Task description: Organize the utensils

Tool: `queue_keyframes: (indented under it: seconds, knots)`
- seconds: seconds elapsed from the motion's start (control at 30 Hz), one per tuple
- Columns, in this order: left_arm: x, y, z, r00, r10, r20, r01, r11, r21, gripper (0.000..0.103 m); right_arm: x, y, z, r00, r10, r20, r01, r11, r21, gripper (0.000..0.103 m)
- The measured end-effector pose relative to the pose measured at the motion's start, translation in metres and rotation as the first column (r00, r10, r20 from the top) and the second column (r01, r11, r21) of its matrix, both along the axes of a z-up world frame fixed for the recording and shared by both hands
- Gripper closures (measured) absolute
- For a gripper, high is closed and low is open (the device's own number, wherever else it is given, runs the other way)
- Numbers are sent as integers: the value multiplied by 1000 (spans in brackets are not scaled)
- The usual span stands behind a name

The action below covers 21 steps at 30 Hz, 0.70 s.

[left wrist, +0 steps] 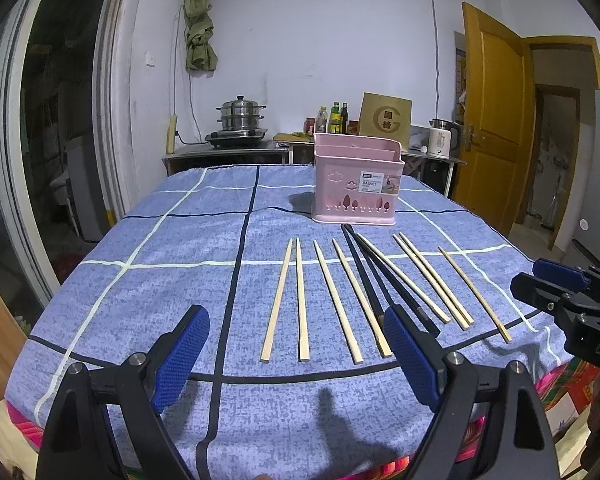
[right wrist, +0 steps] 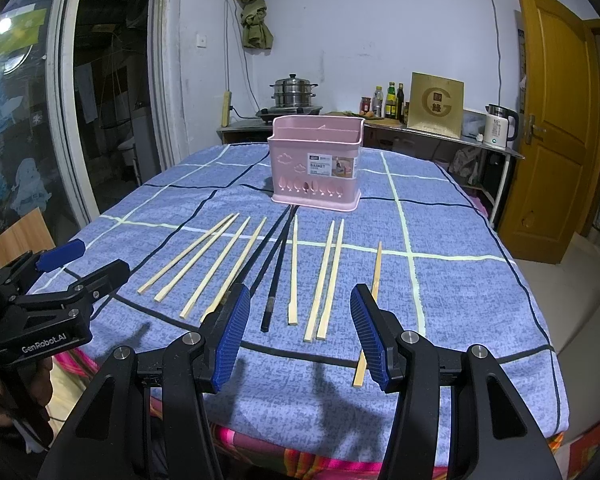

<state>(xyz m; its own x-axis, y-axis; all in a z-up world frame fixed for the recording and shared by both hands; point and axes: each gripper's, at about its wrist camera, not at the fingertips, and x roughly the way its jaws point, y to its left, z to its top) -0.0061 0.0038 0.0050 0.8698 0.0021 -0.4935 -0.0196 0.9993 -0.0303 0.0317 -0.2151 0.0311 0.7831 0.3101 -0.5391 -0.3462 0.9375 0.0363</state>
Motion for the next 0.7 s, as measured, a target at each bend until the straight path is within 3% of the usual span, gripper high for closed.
queue_keyframes:
  seconds: [0.4,0.7]
  knots:
    - [27,8,-9,999,-24,-45,24,1000,-3,15,12,1,-14,1000,-2,-28,2,1000,-9,50]
    - [78,13,-16,987,-86,-136,85,996,-10,21,47,4,-15,998,11,-64,-11,1000,-11,50]
